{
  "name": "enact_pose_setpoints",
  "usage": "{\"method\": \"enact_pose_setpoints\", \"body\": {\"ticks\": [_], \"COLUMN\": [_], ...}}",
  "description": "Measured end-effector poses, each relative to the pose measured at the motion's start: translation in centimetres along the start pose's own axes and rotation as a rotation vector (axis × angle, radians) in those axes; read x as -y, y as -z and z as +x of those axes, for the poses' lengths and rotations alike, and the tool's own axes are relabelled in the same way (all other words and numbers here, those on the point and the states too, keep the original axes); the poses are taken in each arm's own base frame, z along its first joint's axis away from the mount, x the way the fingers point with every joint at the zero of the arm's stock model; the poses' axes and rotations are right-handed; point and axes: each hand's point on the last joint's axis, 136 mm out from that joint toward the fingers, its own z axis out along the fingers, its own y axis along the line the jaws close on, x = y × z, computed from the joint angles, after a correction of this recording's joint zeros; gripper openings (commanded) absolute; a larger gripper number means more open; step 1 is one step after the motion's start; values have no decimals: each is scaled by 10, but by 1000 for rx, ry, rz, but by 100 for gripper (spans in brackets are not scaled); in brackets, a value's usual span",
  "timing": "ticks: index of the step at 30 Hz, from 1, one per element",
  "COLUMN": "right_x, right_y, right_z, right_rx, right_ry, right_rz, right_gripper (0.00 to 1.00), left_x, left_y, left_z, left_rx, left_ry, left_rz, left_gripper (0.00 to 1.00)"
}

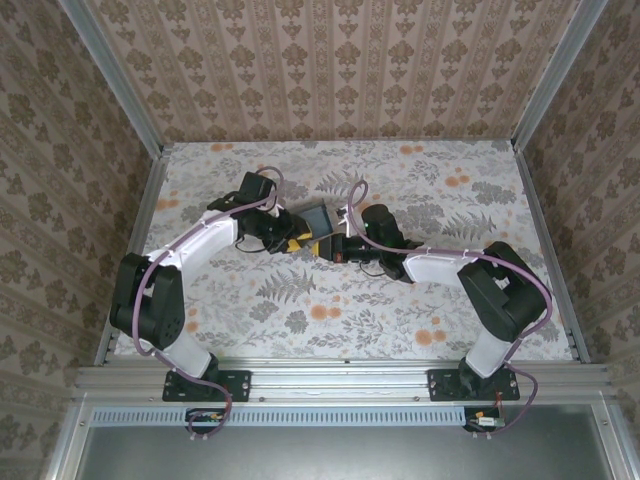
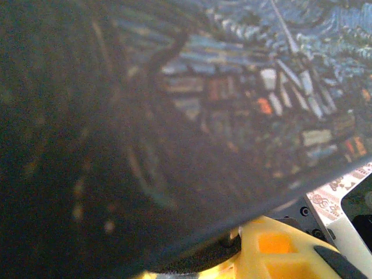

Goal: Unlock the padlock with the key

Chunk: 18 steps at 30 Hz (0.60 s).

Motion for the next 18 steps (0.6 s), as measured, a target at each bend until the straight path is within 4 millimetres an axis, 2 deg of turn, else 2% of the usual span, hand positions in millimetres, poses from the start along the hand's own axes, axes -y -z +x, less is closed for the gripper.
{"method": "enact_pose_setpoints", "body": {"ticks": [4, 13, 16, 18], "right_x": [-2, 0, -4, -14], "right_y": [-1, -2, -1, 0], "right_z": [-5, -14, -19, -29], "right_rx": [29, 64, 76, 99], "right_ry": [15, 11, -17, 0], "right_rz": [6, 32, 16, -11], "right_gripper": [0, 0, 29, 41], "left_x": [4, 8, 7, 2], "left_y": [-3, -3, 4, 7], "left_z": [4, -3, -4, 0], "left_rx": [-12, 35, 76, 85], "left_ry": [20, 63, 105, 145], "left_rz": [16, 39, 70, 68], "left_gripper": [5, 4, 4, 4]}}
